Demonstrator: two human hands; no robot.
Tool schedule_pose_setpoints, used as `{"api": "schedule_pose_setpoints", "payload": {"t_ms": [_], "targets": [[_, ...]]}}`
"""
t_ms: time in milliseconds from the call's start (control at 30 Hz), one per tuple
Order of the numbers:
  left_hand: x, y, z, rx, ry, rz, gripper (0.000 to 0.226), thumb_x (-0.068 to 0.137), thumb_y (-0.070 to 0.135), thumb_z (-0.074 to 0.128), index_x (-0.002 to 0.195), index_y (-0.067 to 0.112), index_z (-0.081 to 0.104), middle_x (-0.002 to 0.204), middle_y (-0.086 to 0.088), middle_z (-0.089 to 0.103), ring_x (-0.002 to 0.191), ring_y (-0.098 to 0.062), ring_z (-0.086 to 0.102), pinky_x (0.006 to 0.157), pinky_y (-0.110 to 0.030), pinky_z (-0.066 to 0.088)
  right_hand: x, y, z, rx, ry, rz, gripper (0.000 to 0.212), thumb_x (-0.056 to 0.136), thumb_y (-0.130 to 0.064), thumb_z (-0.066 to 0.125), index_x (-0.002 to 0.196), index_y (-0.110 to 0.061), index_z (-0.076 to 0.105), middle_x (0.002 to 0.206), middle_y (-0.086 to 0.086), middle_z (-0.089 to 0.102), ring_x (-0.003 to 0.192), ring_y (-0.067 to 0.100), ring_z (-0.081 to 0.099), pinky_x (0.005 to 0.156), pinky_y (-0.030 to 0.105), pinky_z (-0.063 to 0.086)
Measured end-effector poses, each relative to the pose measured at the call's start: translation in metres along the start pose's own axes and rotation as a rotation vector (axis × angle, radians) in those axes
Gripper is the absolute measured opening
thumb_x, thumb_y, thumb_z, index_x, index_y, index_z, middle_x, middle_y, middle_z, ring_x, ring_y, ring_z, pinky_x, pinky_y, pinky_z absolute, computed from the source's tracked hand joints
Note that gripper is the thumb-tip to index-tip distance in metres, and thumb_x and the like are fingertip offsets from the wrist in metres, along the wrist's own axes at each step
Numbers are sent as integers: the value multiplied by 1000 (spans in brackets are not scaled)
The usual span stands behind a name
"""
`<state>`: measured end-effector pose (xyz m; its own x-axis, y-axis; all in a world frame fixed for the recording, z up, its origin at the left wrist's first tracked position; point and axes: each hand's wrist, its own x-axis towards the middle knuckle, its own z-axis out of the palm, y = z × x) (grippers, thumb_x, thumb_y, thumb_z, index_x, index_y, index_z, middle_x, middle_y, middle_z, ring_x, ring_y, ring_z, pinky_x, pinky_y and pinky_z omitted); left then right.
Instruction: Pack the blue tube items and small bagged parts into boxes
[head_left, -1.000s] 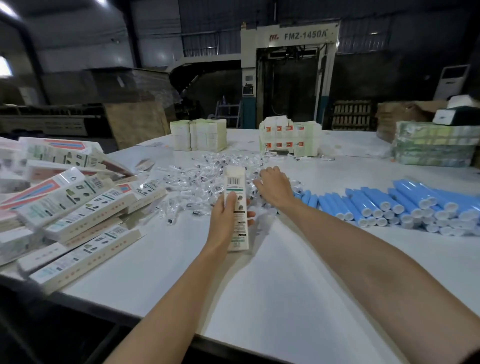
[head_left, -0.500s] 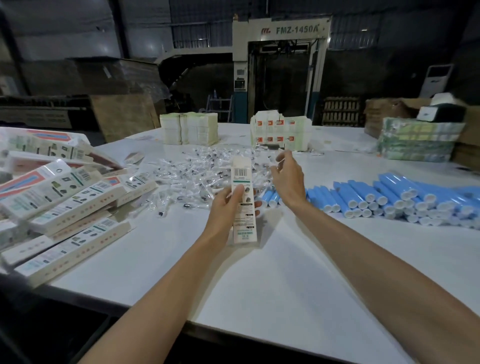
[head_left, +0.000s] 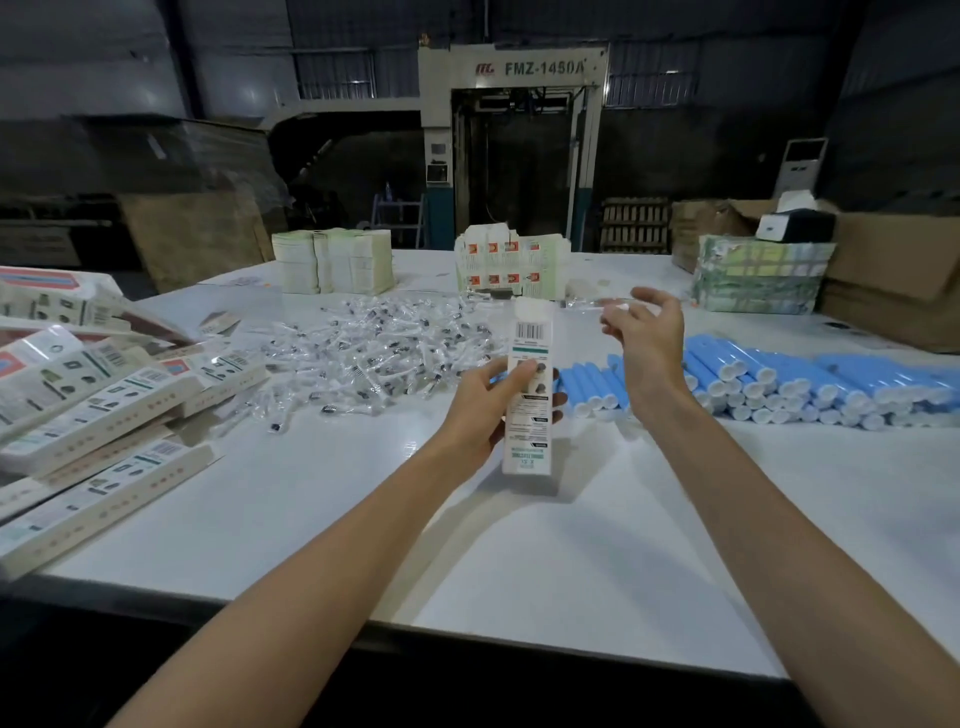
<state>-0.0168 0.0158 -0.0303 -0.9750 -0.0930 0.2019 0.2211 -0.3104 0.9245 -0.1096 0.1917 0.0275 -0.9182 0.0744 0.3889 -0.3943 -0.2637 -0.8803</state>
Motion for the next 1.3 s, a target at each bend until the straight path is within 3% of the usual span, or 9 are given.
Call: {"api": "schedule_pose_setpoints", "payload": {"t_ms": [233, 400, 467, 567, 733, 833, 1067, 1167, 1300], "targets": [[-3, -19, 12, 48, 12, -44, 41, 102, 23, 75, 139, 10, 66, 123, -20, 78, 112, -45, 76, 99, -64, 60, 5, -47, -1, -210, -183, -259, 26, 96, -5, 59, 109, -26, 49, 108, 11, 72, 83, 4, 62, 75, 21, 50], [-5, -21, 13, 28, 2, -33, 40, 102, 22, 76, 138, 8, 66, 121, -22, 78, 111, -46, 76, 96, -60, 62, 7, -48, 10, -575, -484, -172, 23, 100, -9, 61, 119, -15, 51, 106, 8, 73, 91, 10, 65, 71, 21, 50], [-6, -22, 13, 19, 1, -25, 41, 102, 23, 76, 138, 8, 66, 122, -23, 77, 111, -47, 75, 97, -61, 61, 4, -43, 14, -604, -572, -142, 28, 98, -11, 65, 121, -12, 49, 102, 7, 77, 98, 17, 69, 75, 32, 59], [-7, -22, 11, 7, -5, -14, 43, 102, 24, 76, 140, 8, 65, 124, -23, 76, 113, -48, 74, 100, -63, 59, -1, -36, 19, -554, -543, -135, 33, 94, -15, 75, 115, -12, 49, 96, 10, 79, 95, 22, 75, 79, 40, 61], [-9, -23, 13, 28, -16, 1, 41, 104, 24, 73, 141, 8, 63, 124, -23, 76, 113, -47, 75, 99, -62, 60, -6, -25, 25, -658, -517, -270, 18, 91, -20, 80, 96, -14, 64, 92, 2, 74, 86, 10, 70, 73, 22, 55], [-10, -22, 14, 55, 2, 11, 39, 105, 23, 71, 140, 8, 64, 121, -24, 77, 113, -46, 75, 100, -61, 60, -12, -21, 26, -660, -500, -327, 11, 94, -17, 77, 94, -10, 70, 89, 2, 72, 81, 9, 65, 75, 23, 50], [-10, -19, 10, 187, 60, 36, 35, 103, 27, 73, 134, 12, 69, 116, -24, 78, 113, -51, 71, 103, -65, 56, -24, -9, 21, -826, -466, -428, 28, 104, -27, 64, 103, -3, 78, 121, 7, 58, 121, 21, 46, 105, 35, 40], [-12, -18, 9, 207, 68, 54, 32, 103, 30, 73, 133, 18, 71, 114, -19, 80, 109, -42, 76, 95, -57, 60, -31, -2, 15, -672, -391, -438, 19, 105, -22, 61, 114, -11, 74, 122, 2, 58, 115, 14, 53, 95, 26, 44], [-14, -16, 7, 214, 80, 92, 29, 103, 32, 73, 131, 23, 73, 119, -12, 78, 110, -34, 76, 90, -49, 62, -39, 14, 0, -460, -355, -242, 26, 104, -28, 63, 128, -23, 57, 116, -4, 65, 100, 2, 62, 80, 18, 49]]}}
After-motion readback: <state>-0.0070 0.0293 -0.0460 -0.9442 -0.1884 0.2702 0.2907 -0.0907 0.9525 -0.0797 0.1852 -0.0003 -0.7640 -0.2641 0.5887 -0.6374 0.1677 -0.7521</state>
